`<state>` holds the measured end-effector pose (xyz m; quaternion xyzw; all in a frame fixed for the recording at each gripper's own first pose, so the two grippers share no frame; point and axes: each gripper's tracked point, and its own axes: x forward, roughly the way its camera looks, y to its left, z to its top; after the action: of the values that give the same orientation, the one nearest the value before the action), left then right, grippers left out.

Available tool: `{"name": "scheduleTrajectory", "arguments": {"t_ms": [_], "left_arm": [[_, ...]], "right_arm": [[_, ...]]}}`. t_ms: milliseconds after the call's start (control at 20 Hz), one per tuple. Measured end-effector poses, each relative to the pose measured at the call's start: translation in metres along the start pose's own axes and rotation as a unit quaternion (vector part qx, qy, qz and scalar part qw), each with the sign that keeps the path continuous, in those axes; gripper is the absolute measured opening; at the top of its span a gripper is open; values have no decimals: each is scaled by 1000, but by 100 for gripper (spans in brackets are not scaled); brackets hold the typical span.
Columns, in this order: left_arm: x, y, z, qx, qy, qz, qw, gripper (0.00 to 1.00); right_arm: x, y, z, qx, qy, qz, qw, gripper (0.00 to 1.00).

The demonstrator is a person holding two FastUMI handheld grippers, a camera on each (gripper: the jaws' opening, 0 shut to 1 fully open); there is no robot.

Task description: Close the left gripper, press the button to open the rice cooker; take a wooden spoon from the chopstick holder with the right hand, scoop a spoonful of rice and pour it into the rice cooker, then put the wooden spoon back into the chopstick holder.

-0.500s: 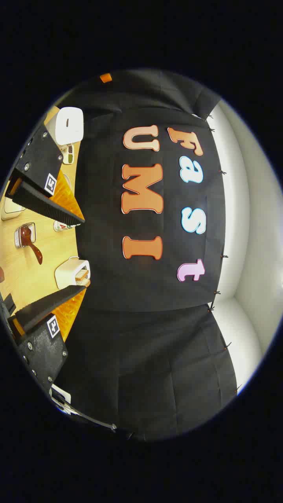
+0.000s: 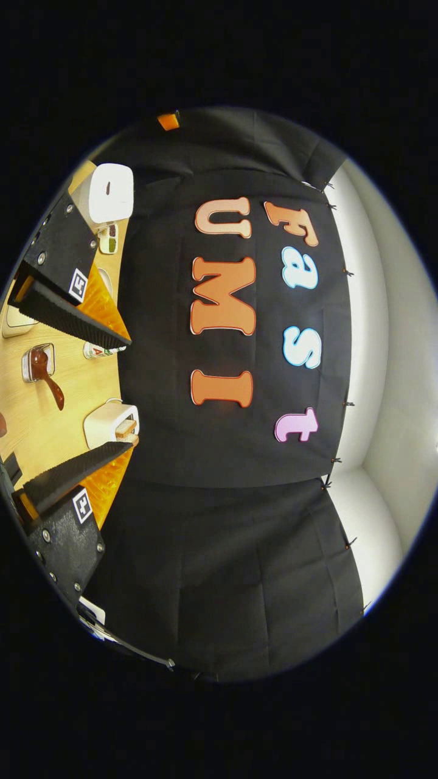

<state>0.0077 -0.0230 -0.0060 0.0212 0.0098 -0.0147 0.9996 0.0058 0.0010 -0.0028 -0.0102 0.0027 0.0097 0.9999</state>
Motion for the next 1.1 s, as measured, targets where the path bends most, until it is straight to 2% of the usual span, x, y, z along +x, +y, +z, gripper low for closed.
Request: {"name": "scheduleTrajectory", "arguments": {"t_ms": [350,650,850,1000,1050,1100], "left_arm": [[6,-8,-6,-2,7,-7,1000,100],[13,-11,-13,19,17,-10,1000,100],[18,-12,-15,28,25,-9,999,48],[17,-8,-12,28,16,-8,999,21],[16,-9,-7,27,11,-10,1000,9],[16,-3,-4,35,7,0,999,7]], "right_arm": [[1,-1,-11,12,10,3,1000,95],[5,-3,-10,9,8,-1,1000,95],[6,0,-10,9,8,0,1000,95],[8,1,-12,0,12,0,1000,95],[8,0,-13,-4,13,-2,1000,95],[7,-1,-13,-7,14,-3,1000,95]]}}
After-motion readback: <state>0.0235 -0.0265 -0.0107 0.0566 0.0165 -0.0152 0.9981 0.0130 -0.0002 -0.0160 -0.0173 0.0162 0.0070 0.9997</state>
